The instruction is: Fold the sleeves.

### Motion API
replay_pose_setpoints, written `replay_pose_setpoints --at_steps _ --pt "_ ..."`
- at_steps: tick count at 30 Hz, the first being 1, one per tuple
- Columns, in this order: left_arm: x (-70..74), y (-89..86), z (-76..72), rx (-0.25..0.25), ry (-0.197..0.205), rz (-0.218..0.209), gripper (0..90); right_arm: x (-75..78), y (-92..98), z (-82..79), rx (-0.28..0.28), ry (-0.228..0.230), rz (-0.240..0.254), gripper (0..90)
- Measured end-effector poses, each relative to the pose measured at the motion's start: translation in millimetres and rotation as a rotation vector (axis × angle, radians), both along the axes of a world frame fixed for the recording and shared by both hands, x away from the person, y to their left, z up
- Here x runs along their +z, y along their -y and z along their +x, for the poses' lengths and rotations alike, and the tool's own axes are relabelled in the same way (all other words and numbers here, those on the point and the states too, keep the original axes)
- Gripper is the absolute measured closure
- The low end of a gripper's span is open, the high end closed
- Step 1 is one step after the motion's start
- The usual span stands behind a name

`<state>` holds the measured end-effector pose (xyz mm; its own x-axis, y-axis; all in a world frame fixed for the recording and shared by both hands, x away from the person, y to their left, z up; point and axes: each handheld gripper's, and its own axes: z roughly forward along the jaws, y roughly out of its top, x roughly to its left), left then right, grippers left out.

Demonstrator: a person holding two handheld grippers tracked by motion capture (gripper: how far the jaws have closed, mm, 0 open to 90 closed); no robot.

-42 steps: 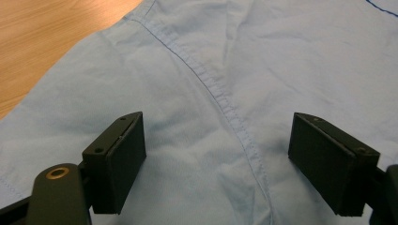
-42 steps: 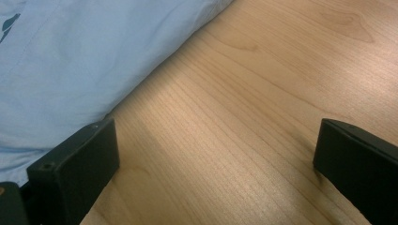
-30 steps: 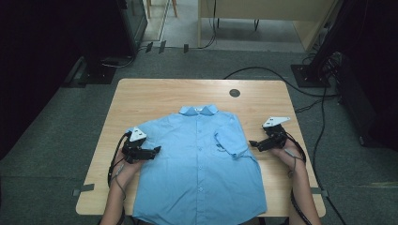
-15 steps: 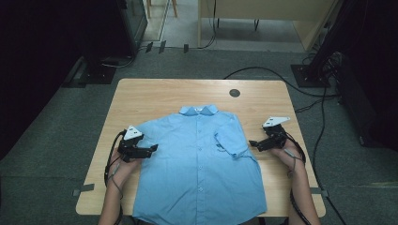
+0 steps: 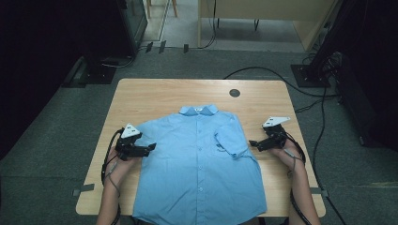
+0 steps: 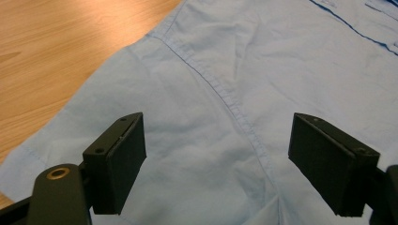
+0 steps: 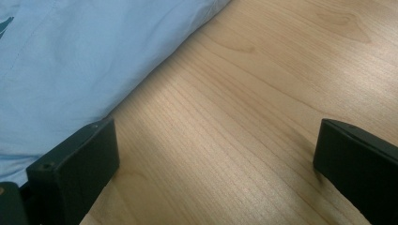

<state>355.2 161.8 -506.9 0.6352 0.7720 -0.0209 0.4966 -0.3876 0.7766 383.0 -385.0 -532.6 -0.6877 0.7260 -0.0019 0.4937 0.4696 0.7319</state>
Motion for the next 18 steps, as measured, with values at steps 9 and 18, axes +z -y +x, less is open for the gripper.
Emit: replay_pose_setpoints --at_steps 9,18 --pt "1.1 -5.9 8.1 0.005 0.005 -0.008 19.3 0.2 0.3 -0.1 -0.011 0.000 0.004 1.5" --pt "-0.1 -11.4 13.3 0.016 0.007 -0.009 19.3 0.2 0.3 -0.1 -0.012 0.001 0.004 1.6"
